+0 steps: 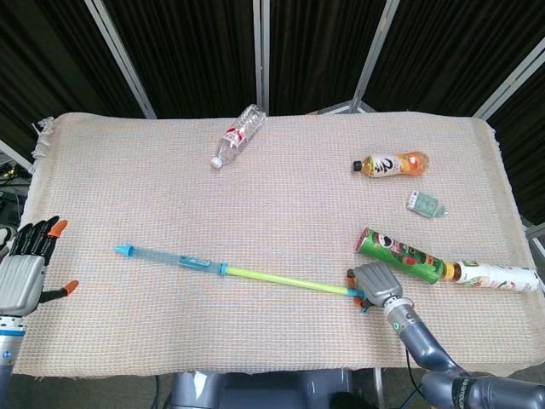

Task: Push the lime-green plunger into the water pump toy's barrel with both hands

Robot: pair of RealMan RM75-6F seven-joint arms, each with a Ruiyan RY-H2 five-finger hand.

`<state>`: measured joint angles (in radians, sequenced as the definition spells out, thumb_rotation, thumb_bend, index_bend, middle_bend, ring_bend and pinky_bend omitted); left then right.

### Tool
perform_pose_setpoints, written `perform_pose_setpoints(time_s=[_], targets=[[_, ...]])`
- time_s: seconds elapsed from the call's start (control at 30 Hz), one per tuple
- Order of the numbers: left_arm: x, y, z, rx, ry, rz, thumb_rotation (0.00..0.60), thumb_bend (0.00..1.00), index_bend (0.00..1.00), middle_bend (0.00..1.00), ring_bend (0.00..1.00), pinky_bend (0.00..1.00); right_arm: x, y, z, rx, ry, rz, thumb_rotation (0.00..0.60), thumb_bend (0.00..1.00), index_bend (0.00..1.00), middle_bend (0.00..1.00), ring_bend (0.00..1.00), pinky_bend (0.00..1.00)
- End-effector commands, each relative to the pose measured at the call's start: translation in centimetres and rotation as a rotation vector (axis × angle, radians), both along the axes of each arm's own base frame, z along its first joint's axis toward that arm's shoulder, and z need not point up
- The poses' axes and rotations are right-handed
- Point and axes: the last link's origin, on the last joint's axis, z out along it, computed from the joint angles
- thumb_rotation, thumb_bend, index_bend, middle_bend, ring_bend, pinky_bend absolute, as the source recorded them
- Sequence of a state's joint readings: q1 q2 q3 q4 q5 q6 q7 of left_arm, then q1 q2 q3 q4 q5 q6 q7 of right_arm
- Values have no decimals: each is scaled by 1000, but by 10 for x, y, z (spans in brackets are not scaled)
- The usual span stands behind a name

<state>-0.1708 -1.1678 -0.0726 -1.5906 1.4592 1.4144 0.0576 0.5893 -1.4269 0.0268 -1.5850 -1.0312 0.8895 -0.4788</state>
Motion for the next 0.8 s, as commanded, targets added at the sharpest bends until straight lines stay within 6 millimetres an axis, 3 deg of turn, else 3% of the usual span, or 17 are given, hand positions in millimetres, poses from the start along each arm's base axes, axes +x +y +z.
perform_pose_setpoints(time_s=[0.03, 0.1, 0.17, 0.23, 0.27, 0.37, 0.43, 0.57, 0.8], targets=[[0, 0, -1, -2, 1, 1, 600, 0, 0, 0, 0, 0, -1, 0, -1, -1, 0, 1, 600, 324, 592, 999, 1000, 1000], [0, 1, -2, -6, 3, 4, 600, 0, 0, 17, 1, 0, 0, 0, -1, -4, -8, -2, 600, 353, 622, 1000, 1000, 1000], [0, 3, -3, -11, 2, 6, 600, 0, 3, 201, 116, 90, 1, 0, 0, -7, -17, -3, 600, 366, 640, 1000, 1000, 1000], [2, 9, -4, -5, -2, 0, 600, 0, 29, 450, 331, 304, 1, 0, 2, -10, -23, -4, 600, 370, 644, 1000, 1000, 1000], [3, 13, -5, -2, -5, -5, 600, 0, 58, 576, 455, 459, 1, 0, 2, -10, -23, -3, 600, 371, 645, 1000, 1000, 1000], [6, 31, -12, -26, 9, -35, 600, 0, 155, 798, 699, 836, 2, -1, 4, -13, -23, -1, 600, 373, 646, 1000, 1000, 1000], [8, 45, -18, -55, 28, -54, 600, 0, 227, 881, 797, 970, 3, -2, 6, -16, -23, -1, 600, 376, 646, 1000, 1000, 1000], [14, 74, -38, -137, 56, -87, 600, 0, 318, 950, 857, 1000, 5, -4, 8, -24, -22, -5, 600, 378, 647, 1000, 1000, 1000], [11, 104, -70, -280, 100, -42, 600, 0, 359, 982, 876, 1000, 3, -6, 10, -30, -10, -16, 600, 381, 650, 1000, 1000, 1000]])
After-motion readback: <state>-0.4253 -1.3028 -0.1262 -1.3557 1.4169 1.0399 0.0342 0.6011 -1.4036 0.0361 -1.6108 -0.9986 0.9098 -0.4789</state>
